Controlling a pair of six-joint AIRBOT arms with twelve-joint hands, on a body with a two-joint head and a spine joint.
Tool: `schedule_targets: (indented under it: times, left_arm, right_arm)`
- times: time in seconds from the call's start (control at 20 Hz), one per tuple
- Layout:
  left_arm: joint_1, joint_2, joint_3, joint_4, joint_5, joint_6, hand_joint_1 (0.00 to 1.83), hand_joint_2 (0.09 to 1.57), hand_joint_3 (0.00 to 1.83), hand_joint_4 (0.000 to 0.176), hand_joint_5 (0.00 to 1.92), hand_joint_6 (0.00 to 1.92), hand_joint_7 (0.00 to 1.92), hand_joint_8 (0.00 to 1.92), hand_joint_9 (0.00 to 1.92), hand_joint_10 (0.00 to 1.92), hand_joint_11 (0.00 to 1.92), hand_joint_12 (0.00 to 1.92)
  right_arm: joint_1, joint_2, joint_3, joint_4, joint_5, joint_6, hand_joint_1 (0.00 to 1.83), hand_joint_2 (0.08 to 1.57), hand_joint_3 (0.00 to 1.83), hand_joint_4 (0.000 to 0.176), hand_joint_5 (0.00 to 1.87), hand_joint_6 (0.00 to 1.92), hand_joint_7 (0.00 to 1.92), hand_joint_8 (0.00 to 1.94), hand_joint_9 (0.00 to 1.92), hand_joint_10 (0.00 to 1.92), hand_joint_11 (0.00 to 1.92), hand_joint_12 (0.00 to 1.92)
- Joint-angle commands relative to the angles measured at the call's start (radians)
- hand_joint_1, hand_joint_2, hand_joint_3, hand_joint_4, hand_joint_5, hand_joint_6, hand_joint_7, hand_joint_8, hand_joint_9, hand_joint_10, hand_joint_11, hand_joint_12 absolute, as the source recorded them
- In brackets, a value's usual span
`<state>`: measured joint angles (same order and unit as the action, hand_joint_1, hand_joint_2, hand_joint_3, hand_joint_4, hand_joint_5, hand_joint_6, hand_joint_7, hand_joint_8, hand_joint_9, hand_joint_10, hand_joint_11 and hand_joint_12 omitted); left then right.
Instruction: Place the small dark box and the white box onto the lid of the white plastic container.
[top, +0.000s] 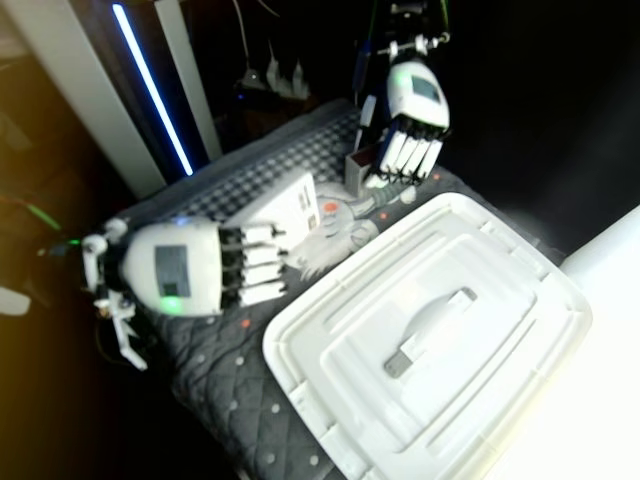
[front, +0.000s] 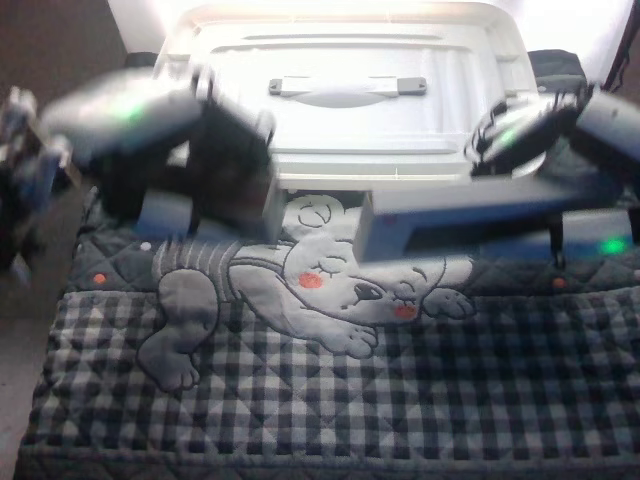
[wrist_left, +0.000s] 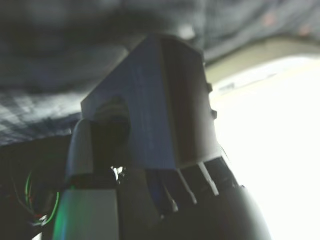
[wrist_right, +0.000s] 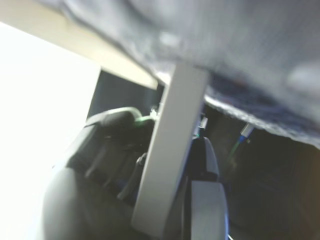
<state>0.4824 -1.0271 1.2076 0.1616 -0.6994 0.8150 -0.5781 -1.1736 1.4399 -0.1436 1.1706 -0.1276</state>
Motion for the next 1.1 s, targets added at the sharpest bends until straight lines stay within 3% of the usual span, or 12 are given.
schedule_targets:
  times: [0.0, 0.1, 0.3, 0.35, 0.45, 0.5, 0.55, 0.6, 0.65, 0.75, 0.95, 1.05]
  left_arm:
    - [-0.037, -0.004, 0.009, 0.001, -0.132, -0.004, 1.39, 1.07, 0.00, 0.000, 0.97, 0.82, 1.09, 0.83, 1.06, 1.05, 0.83, 1.29]
    - [-0.128, -0.035, 0.052, 0.011, -0.109, 0.018, 1.26, 1.10, 0.00, 0.000, 0.99, 0.79, 1.03, 1.07, 0.92, 0.78, 0.63, 1.33]
    - [-0.300, -0.112, 0.152, 0.047, 0.015, 0.109, 1.37, 1.12, 0.00, 0.000, 0.90, 0.91, 0.97, 1.05, 0.94, 1.23, 0.68, 1.29]
    - [-0.346, -0.129, 0.164, 0.044, 0.045, 0.168, 1.28, 1.14, 0.00, 0.000, 0.91, 0.85, 0.93, 1.29, 0.87, 1.39, 0.79, 1.69]
    - [-0.420, -0.172, 0.206, -0.019, 0.120, 0.286, 1.25, 1.17, 0.00, 0.000, 0.88, 0.88, 0.88, 1.41, 0.89, 1.59, 0.92, 1.85]
    - [-0.434, -0.186, 0.228, -0.047, 0.140, 0.303, 1.20, 1.22, 0.00, 0.000, 0.73, 1.18, 0.83, 1.42, 0.77, 1.41, 0.72, 1.67]
    - [-0.454, -0.213, 0.263, -0.081, 0.174, 0.328, 1.18, 1.15, 0.00, 0.034, 0.41, 0.71, 0.41, 0.65, 0.37, 0.76, 0.18, 1.39]
    - [-0.462, -0.234, 0.291, -0.107, 0.195, 0.339, 1.16, 1.09, 0.00, 0.105, 0.32, 0.33, 0.25, 0.20, 0.21, 0.30, 0.04, 0.90]
    - [-0.470, -0.251, 0.308, -0.145, 0.213, 0.371, 1.15, 1.01, 0.00, 0.162, 0.17, 0.13, 0.07, 0.04, 0.04, 0.06, 0.01, 0.23]
    - [-0.476, -0.251, 0.297, -0.154, 0.221, 0.391, 1.13, 0.93, 0.00, 0.175, 0.03, 0.01, 0.00, 0.00, 0.00, 0.00, 0.00, 0.01]
    - [-0.454, -0.243, 0.276, -0.153, 0.196, 0.396, 1.10, 0.93, 0.00, 0.176, 0.00, 0.00, 0.00, 0.00, 0.00, 0.00, 0.00, 0.00]
    - [-0.444, -0.227, 0.250, -0.154, 0.168, 0.396, 1.11, 0.94, 0.00, 0.176, 0.01, 0.00, 0.00, 0.00, 0.00, 0.00, 0.00, 0.00]
  right_arm:
    - [0.026, 0.025, 0.010, 0.053, 0.150, 0.002, 1.39, 1.06, 0.00, 0.000, 1.08, 0.74, 1.13, 0.74, 1.01, 1.03, 0.77, 1.30]
    - [0.083, 0.029, 0.028, 0.053, 0.136, -0.036, 1.30, 1.02, 0.00, 0.000, 1.14, 0.64, 1.25, 0.63, 1.09, 0.83, 0.82, 1.37]
    - [0.221, 0.022, 0.082, 0.037, 0.006, -0.151, 1.27, 1.01, 0.00, 0.000, 1.14, 0.70, 1.35, 0.41, 1.22, 0.61, 0.91, 1.31]
    - [0.258, 0.018, 0.093, 0.033, -0.035, -0.182, 1.37, 1.02, 0.00, 0.000, 1.07, 0.77, 1.30, 0.39, 1.12, 0.92, 0.86, 1.33]
    - [0.323, -0.022, 0.154, 0.032, -0.138, -0.189, 1.39, 1.04, 0.00, 0.000, 1.07, 0.76, 1.17, 0.60, 1.06, 1.02, 0.79, 1.24]
    - [0.339, -0.040, 0.179, 0.032, -0.171, -0.189, 1.39, 1.07, 0.00, 0.000, 1.04, 0.73, 1.09, 0.80, 1.00, 1.11, 0.72, 1.22]
    - [0.350, -0.069, 0.216, 0.031, -0.209, -0.177, 1.35, 1.07, 0.00, 0.000, 0.79, 0.31, 0.80, 0.36, 0.68, 0.60, 0.39, 1.19]
    - [0.351, -0.096, 0.254, 0.030, -0.234, -0.149, 1.27, 1.05, 0.00, 0.000, 0.58, 0.09, 0.57, 0.10, 0.48, 0.23, 0.13, 1.12]
    - [0.351, -0.109, 0.278, 0.025, -0.243, -0.125, 1.13, 1.04, 0.00, 0.079, 0.28, 0.02, 0.25, 0.02, 0.23, 0.05, 0.03, 0.74]
    - [0.351, -0.108, 0.274, 0.023, -0.254, -0.124, 1.07, 1.02, 0.00, 0.126, 0.08, 0.01, 0.06, 0.01, 0.04, 0.01, 0.00, 0.25]
    - [0.351, -0.107, 0.267, -0.018, -0.254, -0.111, 1.02, 1.00, 0.00, 0.087, 0.00, 0.00, 0.00, 0.00, 0.00, 0.00, 0.00, 0.00]
    - [0.351, -0.091, 0.246, -0.038, -0.252, -0.108, 1.08, 0.99, 0.00, 0.104, 0.03, 0.01, 0.01, 0.00, 0.00, 0.00, 0.02, 0.01]
